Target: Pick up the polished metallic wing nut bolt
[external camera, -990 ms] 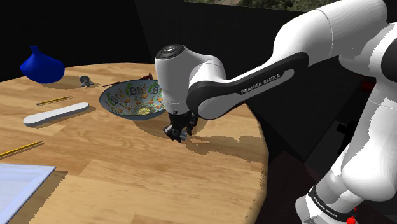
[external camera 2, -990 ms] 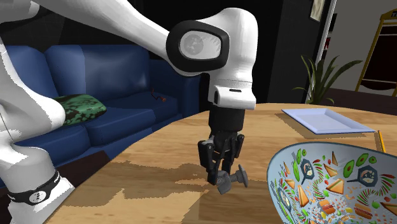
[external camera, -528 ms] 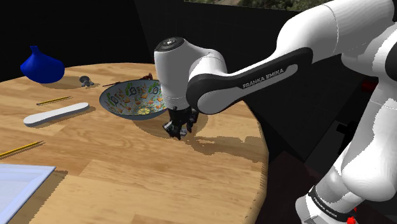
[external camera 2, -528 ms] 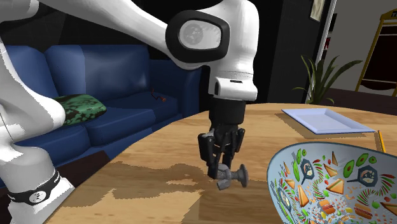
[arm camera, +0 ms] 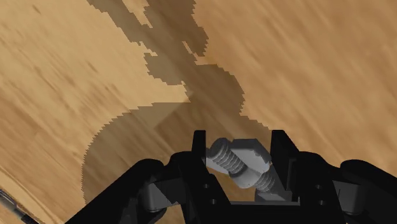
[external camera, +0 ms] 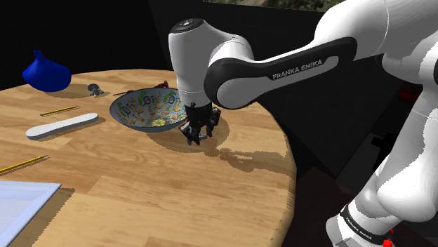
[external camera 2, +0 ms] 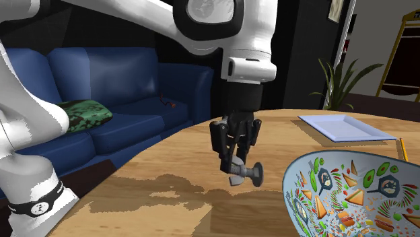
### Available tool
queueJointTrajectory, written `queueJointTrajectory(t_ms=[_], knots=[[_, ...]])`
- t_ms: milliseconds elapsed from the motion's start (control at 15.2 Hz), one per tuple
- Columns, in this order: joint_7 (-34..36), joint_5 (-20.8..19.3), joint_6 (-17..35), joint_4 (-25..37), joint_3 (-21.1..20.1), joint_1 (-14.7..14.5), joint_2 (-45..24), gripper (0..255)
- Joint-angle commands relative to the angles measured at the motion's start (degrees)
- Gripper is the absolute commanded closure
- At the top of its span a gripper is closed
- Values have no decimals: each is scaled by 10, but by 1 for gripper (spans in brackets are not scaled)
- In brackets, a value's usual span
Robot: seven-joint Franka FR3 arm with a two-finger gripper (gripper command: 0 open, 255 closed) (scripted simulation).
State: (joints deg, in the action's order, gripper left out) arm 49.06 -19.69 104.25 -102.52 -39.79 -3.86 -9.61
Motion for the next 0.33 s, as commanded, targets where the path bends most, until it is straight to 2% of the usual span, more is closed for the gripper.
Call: queueJointTrajectory(t_ms=[0,264], knots=[[-4,4,-13,10,-1,0,5,255],[-9,7,-28,24,-2,0,7,255]])
